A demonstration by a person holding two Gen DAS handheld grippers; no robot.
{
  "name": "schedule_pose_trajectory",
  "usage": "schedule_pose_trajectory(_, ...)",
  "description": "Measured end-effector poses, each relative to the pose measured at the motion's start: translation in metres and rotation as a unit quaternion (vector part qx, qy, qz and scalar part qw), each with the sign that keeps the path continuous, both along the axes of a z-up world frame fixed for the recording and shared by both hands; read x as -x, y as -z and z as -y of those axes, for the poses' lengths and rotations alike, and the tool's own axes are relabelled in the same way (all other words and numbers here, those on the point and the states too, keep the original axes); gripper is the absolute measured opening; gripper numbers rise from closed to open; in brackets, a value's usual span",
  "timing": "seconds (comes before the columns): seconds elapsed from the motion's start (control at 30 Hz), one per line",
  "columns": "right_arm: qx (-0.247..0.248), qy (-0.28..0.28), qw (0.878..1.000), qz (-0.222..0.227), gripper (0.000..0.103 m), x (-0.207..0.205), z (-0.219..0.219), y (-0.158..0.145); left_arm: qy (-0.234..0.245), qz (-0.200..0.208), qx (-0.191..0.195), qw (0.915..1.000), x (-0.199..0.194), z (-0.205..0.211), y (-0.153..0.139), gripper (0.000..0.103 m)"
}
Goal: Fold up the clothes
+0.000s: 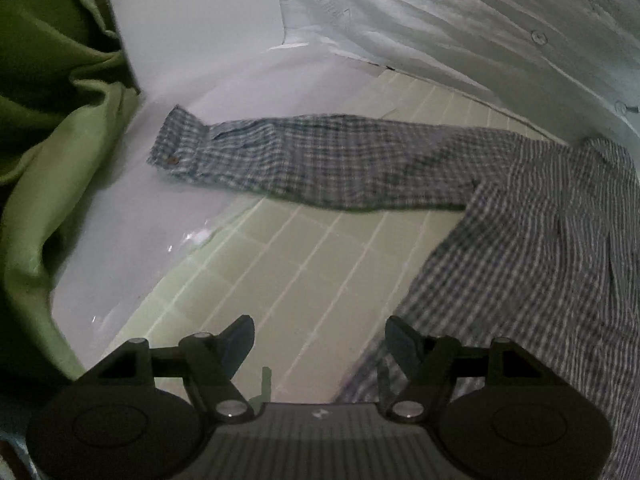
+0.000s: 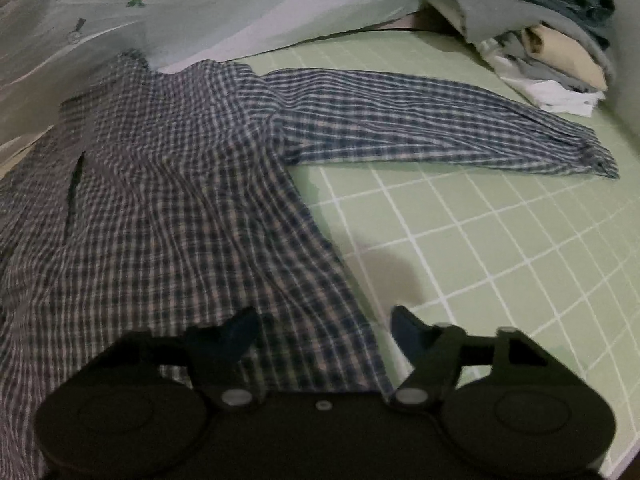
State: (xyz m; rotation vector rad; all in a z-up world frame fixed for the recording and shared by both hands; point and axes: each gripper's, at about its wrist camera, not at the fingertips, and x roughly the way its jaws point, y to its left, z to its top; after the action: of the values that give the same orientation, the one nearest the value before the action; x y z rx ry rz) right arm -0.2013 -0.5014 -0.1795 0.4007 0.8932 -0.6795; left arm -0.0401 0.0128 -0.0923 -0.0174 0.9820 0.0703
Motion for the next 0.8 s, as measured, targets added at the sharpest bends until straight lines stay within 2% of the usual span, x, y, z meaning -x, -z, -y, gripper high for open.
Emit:
schedule_pose_trajectory(0.07, 0.013, -0.025, 1.000, 0.000, 0.058, 0.000, -0.001, 0.000, -0.003, -0.004, -0.007, 1.0000, 0.011, 0.004, 0.000, 0.073)
schedule_pose_trajectory(0.13, 0.021, -0.052, 0.998, 0.005, 0.022, 0.001, -0.002, -0.001, -0.006, -0.007, -0.012, 0.9999, 0.022, 0.008, 0.000, 0.073)
schedule_pose_trajectory(0.2, 0.029, -0.068, 0.997, 0.003, 0.002, 0.000, -0.001, -0.001, -0.008, -0.009, -0.015, 0.9998, 0.031, 0.014, 0.000, 0.073)
schedule_pose_trajectory(0.47, 0.025, -0.090, 0.996, 0.014, 0.002, -0.005, 0.024, 0.002, -0.014, -0.007, -0.015, 0.9998, 0.056, 0.034, -0.003, 0.073)
schedule_pose_trajectory(0.53, 0.014, -0.089, 0.996, 0.014, 0.006, -0.004, 0.029, 0.001, -0.014, -0.006, -0.013, 0.9998, 0.060, 0.040, -0.003, 0.073)
schedule_pose_trajectory(0.57, 0.010, -0.085, 0.996, 0.014, 0.011, -0.001, 0.029, 0.000, -0.015, -0.006, -0.012, 0.9998, 0.062, 0.042, -0.003, 0.073)
schedule_pose_trajectory(0.63, -0.001, -0.075, 0.997, 0.019, 0.034, 0.005, 0.032, -0.001, -0.015, -0.006, -0.011, 0.9998, 0.065, 0.046, -0.003, 0.073)
schedule_pose_trajectory(0.77, -0.006, -0.050, 0.998, 0.047, 0.057, 0.013, 0.042, -0.011, -0.018, -0.007, -0.007, 0.9998, 0.062, 0.053, -0.002, 0.073)
schedule_pose_trajectory(0.8, 0.001, -0.046, 0.998, 0.051, 0.067, 0.012, 0.044, -0.014, -0.020, -0.008, -0.005, 0.9998, 0.059, 0.055, -0.002, 0.073)
